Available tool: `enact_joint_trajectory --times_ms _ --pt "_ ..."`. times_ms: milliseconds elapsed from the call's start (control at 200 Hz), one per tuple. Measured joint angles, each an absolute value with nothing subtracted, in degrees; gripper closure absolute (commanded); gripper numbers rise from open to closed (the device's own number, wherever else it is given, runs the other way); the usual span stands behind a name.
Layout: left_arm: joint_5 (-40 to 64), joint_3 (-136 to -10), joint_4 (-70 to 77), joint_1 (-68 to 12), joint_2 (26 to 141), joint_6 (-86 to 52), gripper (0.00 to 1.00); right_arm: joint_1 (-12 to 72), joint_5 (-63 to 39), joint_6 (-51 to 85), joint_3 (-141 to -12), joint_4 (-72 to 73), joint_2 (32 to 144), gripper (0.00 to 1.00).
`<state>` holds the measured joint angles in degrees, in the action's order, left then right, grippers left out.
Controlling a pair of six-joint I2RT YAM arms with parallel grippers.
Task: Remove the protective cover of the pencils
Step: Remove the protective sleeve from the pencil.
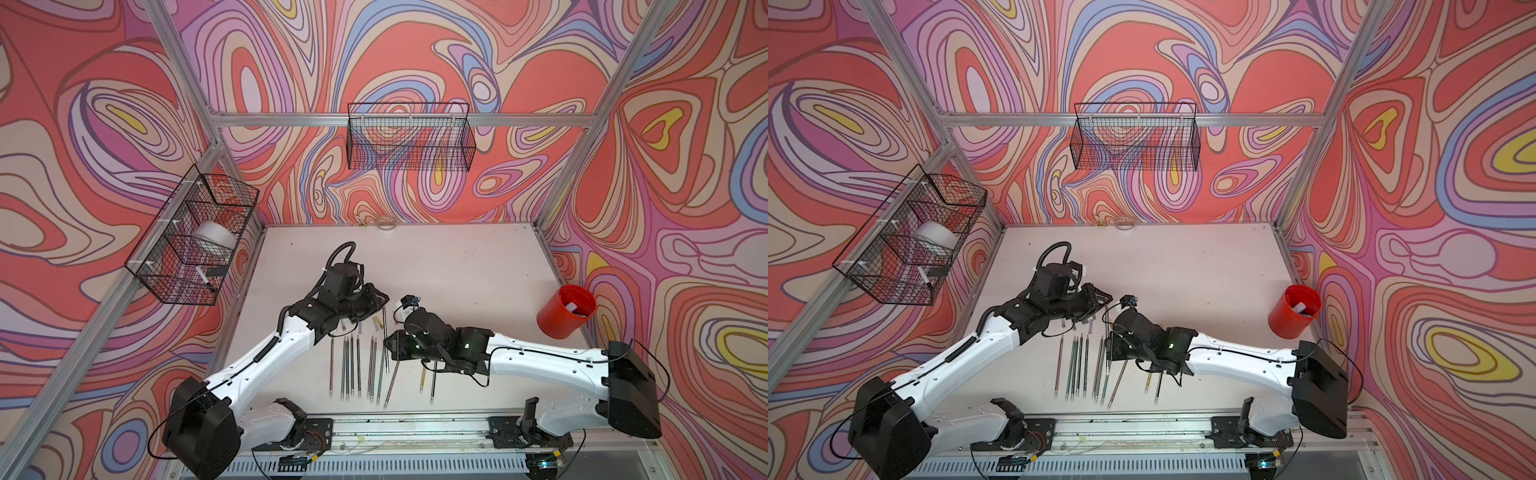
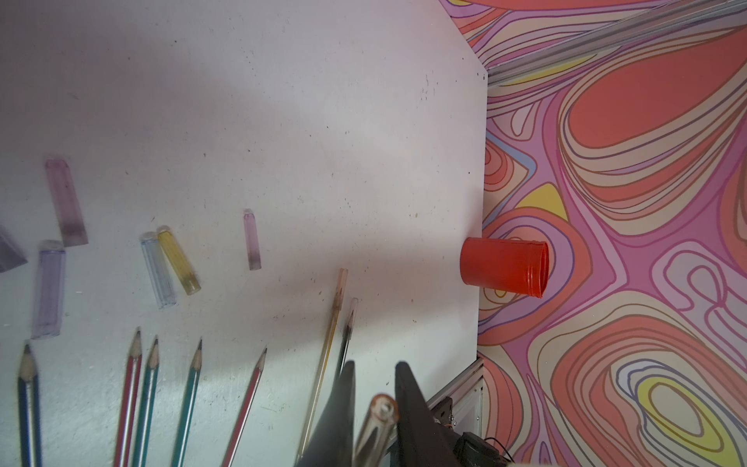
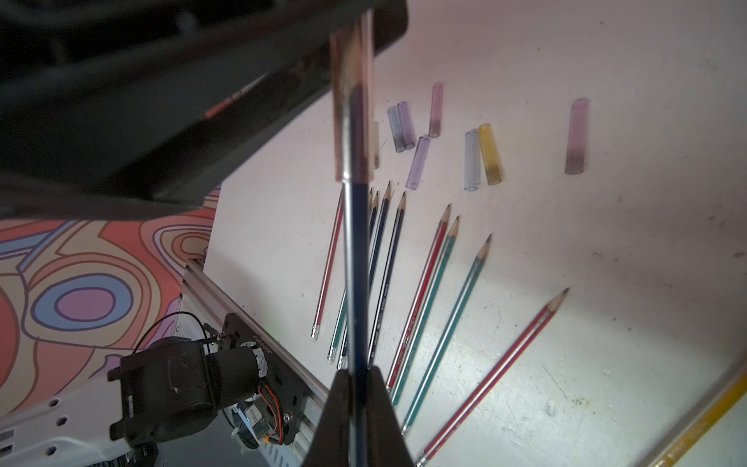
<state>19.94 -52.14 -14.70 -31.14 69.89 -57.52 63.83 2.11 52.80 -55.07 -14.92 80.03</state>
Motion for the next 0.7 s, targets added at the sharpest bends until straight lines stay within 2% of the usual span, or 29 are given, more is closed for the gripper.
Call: enact_joint_trajectory --times_ms 300,701 --pt "19.03 -52.14 -14.79 -31.03 70.72 -56.12 0.90 63.83 2.81 53.10 -56.12 -17.06 79.94 0.91" --pt "17.63 -52.23 -15.22 -30.81 70.72 -54.83 0.92 63.83 3.14 53.43 -57.98 -18.85 80.90 1.00"
